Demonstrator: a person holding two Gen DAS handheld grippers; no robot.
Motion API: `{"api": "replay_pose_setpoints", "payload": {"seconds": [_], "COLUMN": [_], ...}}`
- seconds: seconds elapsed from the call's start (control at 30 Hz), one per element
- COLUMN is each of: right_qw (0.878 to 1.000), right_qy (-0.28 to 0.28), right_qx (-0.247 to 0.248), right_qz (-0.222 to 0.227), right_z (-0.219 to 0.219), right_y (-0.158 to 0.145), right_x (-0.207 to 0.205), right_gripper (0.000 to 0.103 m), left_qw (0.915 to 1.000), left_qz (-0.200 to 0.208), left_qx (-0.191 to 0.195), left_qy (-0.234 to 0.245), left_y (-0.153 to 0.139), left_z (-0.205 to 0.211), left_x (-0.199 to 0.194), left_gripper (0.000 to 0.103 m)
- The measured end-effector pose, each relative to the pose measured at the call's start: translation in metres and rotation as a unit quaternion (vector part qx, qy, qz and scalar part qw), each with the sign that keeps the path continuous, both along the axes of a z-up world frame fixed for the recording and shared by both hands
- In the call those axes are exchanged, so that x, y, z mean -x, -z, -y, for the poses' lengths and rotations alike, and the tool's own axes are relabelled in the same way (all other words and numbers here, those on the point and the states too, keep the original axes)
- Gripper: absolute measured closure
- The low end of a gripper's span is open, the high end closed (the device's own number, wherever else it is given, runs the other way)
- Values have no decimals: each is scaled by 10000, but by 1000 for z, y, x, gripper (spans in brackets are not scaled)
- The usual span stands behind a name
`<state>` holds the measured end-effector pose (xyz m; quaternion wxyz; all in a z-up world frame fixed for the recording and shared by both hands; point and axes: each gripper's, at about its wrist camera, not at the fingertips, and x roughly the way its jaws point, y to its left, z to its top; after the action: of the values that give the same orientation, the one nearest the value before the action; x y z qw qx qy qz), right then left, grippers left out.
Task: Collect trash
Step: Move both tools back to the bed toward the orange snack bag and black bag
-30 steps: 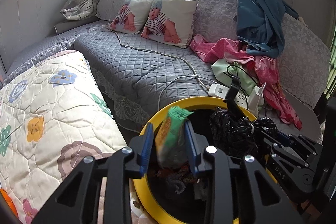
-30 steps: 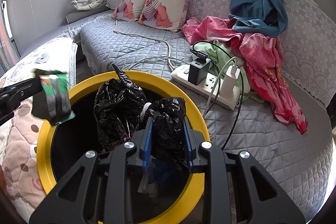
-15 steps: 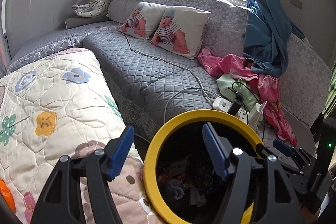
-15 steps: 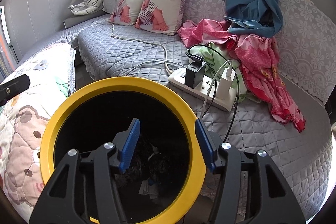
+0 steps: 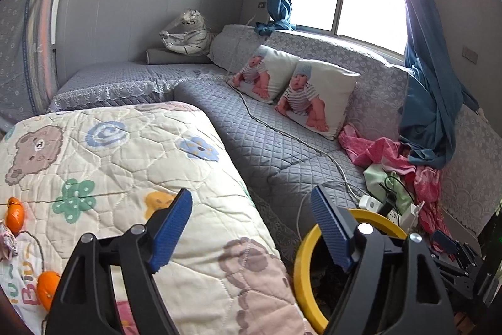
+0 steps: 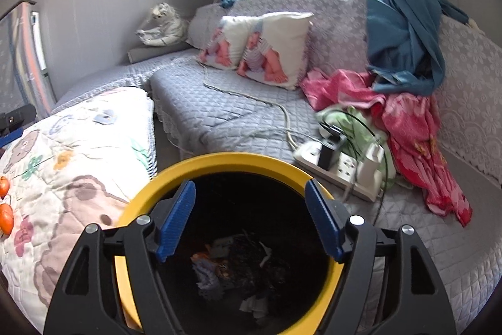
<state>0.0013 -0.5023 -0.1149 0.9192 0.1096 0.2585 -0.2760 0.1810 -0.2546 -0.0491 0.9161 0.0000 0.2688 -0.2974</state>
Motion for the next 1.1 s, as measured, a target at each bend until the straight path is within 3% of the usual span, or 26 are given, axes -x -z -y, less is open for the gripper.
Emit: {"api": "replay_pose_setpoints", "payload": {"seconds": [0.07, 0.27, 0.53, 0.83, 1.1], "right_qw": [9996, 9920, 9627, 9204, 8904], "right_qy": [-243, -1111, -2556, -3843, -4533], "right_qx": [99, 335, 482, 276, 397], "right_qz": [113, 502, 751, 666, 133], "right_z": [-14, -64, -153, -247, -318], "right_y": [-7, -26, -44, -44, -20], "right_x": [-7, -34, -80, -118, -150], "right_gripper": [23, 11, 8, 8, 8], "left_qw": [9997, 9944, 9809, 9489, 9198], "left_qz": [114, 398, 533, 509, 213], "left_qx": [56, 244, 246, 43, -164], "left_qy": [-211, -952, -1853, -3113, -3915], "left_y": [-7, -26, -32, -16, 13], "left_z": [-20, -88, -187, -308, -383], "left_x": [-4, -11, -22, -31, -34], "left_gripper": [20, 8, 8, 8, 8]}}
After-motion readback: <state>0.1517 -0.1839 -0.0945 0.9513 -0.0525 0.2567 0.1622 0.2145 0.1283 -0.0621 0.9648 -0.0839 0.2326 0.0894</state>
